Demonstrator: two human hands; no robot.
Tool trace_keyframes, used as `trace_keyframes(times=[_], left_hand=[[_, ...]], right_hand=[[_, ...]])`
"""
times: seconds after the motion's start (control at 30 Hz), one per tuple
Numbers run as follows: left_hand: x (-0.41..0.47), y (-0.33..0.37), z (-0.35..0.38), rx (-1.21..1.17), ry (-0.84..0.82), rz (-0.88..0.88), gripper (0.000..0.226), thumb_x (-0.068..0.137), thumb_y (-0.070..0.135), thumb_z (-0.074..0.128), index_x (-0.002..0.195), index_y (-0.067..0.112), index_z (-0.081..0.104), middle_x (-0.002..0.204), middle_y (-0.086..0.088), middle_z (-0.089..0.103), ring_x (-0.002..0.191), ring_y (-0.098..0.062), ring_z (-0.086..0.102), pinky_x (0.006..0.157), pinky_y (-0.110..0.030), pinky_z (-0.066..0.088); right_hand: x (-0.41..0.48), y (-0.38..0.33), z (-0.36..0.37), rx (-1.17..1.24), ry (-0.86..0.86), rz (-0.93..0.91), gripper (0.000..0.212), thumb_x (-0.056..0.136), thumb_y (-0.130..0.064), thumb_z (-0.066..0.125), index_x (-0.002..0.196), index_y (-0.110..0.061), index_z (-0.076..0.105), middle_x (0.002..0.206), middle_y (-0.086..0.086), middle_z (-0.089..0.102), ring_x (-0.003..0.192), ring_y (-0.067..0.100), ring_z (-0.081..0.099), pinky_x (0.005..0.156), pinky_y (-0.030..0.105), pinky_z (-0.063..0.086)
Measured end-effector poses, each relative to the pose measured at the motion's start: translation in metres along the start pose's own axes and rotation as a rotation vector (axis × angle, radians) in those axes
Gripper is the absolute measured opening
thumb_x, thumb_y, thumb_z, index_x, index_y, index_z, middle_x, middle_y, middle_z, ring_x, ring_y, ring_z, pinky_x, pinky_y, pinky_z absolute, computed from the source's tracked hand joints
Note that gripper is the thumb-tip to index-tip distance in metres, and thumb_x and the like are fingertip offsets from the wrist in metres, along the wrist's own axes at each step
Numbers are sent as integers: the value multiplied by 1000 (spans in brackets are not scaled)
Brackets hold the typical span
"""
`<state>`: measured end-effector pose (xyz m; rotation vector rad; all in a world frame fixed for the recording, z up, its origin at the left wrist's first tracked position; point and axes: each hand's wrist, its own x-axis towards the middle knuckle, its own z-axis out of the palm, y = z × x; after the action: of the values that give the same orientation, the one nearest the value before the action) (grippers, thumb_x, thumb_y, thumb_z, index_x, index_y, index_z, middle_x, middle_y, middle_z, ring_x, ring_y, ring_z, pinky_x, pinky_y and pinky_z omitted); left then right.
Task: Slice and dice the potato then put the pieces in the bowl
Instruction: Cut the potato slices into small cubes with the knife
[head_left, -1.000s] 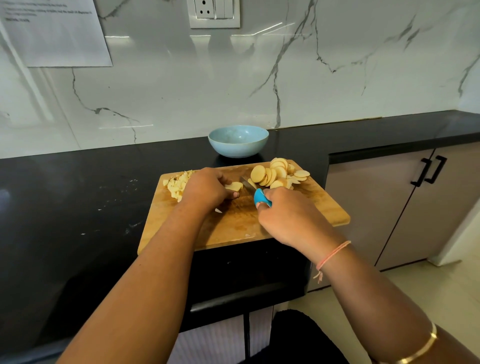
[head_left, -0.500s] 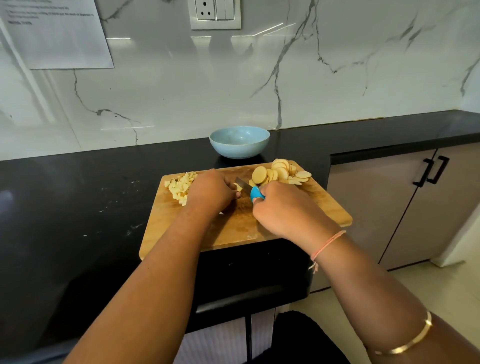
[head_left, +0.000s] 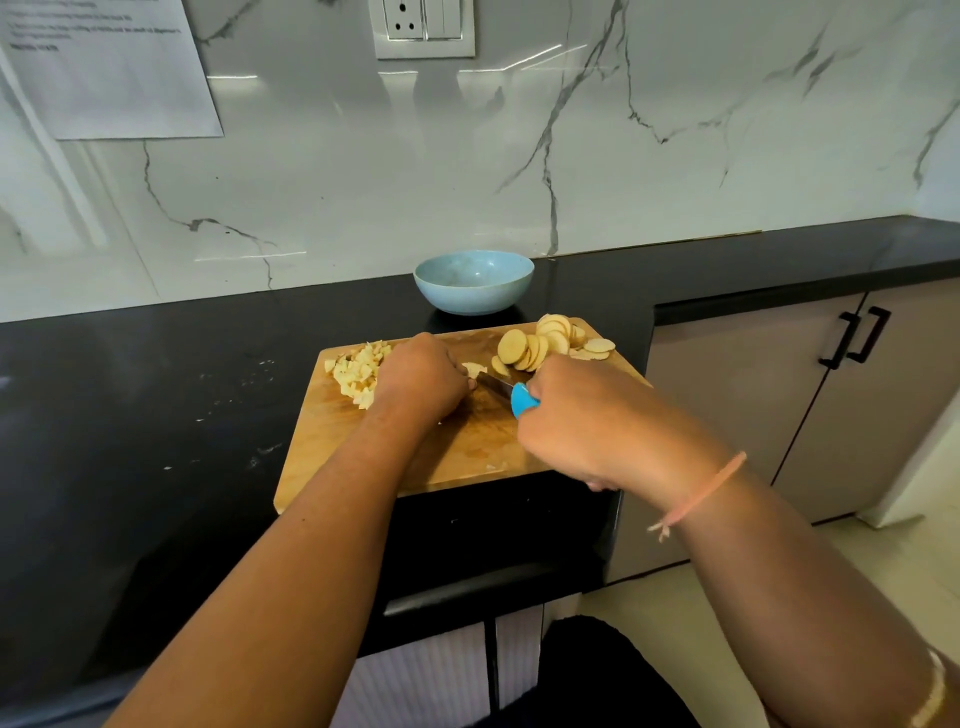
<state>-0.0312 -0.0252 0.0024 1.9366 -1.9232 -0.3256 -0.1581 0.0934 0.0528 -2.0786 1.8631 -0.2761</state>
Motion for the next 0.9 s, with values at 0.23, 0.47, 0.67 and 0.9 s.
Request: trace_keyframes(times=[0.23, 0.47, 0.67, 0.9], left_hand=[[-4, -6, -2, 18, -71, 35, 28, 96, 29, 54, 93, 8, 73, 69, -1, 57, 69, -12, 54, 62, -21, 42], [-6, -8, -2, -52, -29, 19, 23, 93, 25, 60, 111, 16, 72, 94, -3, 71, 85, -17, 66, 85, -29, 54], [-6, -7, 2, -46, 22, 3, 19, 92, 25, 62, 98, 13, 75, 83, -2, 68, 74, -15, 60, 72, -26, 52], [-5, -9, 5, -86, 46, 6, 20, 91, 27, 64, 89, 12, 75, 89, -1, 71, 76, -13, 60, 68, -24, 47]], right_hand=[[16, 3, 1, 51, 96, 26, 35, 94, -27, 43, 126, -15, 53, 81, -2, 49, 71, 16, 51, 58, 25, 39], [40, -10, 13, 65, 47, 60, 25, 93, -23, 42, 113, -13, 52, 72, 1, 46, 67, 18, 51, 56, 25, 39], [28, -9, 6, 35, 32, 24, 9, 93, -21, 43, 98, -14, 43, 69, 1, 44, 56, 13, 42, 50, 25, 32], [-10, 2, 26, -27, 73, -23, 35, 96, -25, 42, 130, -19, 48, 83, -5, 46, 91, 18, 56, 79, 32, 49]])
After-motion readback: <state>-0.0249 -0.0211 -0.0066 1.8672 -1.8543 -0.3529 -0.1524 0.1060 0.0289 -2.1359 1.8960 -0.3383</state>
